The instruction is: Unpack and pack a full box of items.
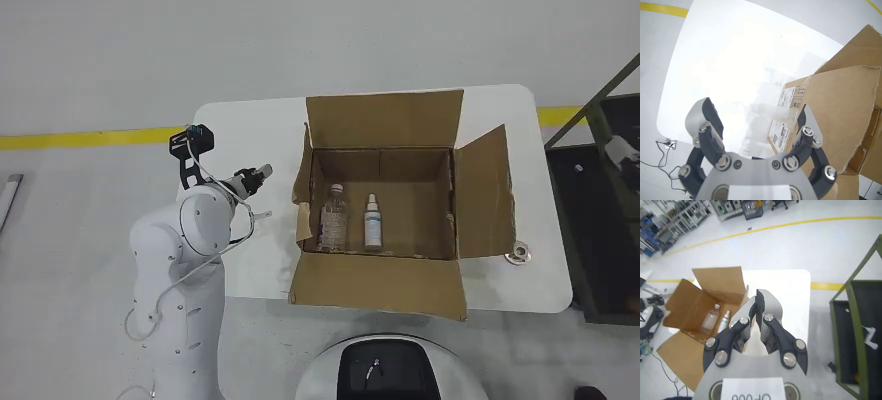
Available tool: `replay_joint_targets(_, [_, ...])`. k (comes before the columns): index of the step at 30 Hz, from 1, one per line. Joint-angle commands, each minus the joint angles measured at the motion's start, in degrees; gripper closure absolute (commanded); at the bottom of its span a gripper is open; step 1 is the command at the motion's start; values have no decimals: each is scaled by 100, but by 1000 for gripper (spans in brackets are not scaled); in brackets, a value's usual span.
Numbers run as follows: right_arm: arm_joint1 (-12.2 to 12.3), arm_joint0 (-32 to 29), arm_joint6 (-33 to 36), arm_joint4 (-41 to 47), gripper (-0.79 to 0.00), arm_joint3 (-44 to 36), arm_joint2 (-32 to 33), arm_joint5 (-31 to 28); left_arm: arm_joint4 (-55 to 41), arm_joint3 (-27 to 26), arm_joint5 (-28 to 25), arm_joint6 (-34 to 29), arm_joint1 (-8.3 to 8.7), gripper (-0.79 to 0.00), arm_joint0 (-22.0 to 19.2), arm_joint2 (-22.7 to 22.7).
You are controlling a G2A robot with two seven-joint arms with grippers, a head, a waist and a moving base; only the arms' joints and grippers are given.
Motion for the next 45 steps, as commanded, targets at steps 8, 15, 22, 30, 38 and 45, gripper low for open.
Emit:
replay_joint_targets(8, [242, -805, 1945, -1827, 0, 0, -690, -1423, 0, 0, 0, 0, 0, -785, 0, 0])
replay_joint_targets(15, [286, -785, 2030, -2522, -372, 420, -1788, -1143, 0, 0, 0, 0, 0, -785, 0, 0])
replay_joint_targets(22, [315, -515, 1744, -2992, -357, 1022, -2362, -1021, 0, 0, 0, 0, 0, -785, 0, 0])
replay_joint_targets(30, [330, -337, 1431, -3083, -379, 1590, -2614, -821, 0, 0, 0, 0, 0, -785, 0, 0])
replay_joint_targets(38, [338, -243, 1098, -3182, -354, 2030, -2834, -662, 0, 0, 0, 0, 0, -785, 0, 0])
replay_joint_targets(45, [340, -111, 908, -3261, -360, 2266, -2926, -398, 0, 0, 0, 0, 0, -785, 0, 0])
